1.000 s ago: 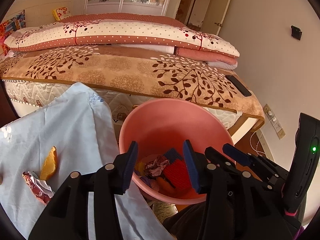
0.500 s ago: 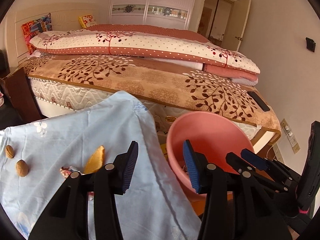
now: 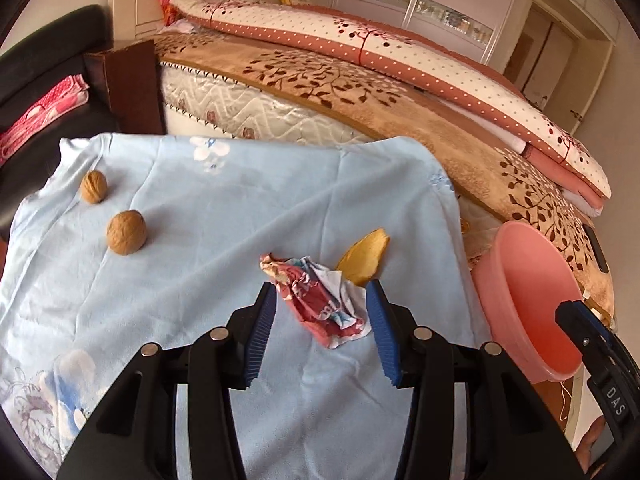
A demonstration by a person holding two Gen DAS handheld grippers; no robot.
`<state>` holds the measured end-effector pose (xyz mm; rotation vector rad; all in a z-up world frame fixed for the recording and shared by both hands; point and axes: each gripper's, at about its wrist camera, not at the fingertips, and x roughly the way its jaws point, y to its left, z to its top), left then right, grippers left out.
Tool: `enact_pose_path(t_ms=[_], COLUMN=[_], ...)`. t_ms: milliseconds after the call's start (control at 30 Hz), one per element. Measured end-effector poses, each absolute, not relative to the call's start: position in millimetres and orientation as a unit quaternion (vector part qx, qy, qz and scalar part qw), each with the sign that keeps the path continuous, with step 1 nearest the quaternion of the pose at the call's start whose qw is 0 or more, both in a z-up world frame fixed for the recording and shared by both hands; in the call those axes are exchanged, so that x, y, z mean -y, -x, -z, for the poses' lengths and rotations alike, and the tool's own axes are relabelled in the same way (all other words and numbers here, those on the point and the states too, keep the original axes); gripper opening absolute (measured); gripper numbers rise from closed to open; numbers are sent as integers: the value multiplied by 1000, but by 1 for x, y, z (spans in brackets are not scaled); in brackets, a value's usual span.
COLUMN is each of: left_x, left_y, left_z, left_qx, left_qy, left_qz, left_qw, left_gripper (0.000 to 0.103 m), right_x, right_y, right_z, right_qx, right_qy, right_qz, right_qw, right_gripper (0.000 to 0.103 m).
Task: Collect trash
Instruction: 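Grasp the pink floral wrapper on the cloth with the left tool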
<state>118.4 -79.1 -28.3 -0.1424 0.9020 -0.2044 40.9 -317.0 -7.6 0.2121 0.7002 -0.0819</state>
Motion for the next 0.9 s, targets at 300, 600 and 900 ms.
enact_pose_path(t_ms=[300,600,900], left_x=[82,87,74], left_y=[-135,-139,-134], left_z=[60,62,52], left_qx=[-469,-471,-453], left_qy=[69,81,80], left_qz=[69,78,69], left_qw=[878,875,885], left_gripper=[47,31,10], right_x=[291,272,254], right_y=[-51,-65,-78], right_z=[9,15,22], right_qx=[-351,-362,-376], right_qy=[-83,-71,-53], right_qz=[5,-13,-25], right_qw=[933,929,925], right_gripper=[39,39,39])
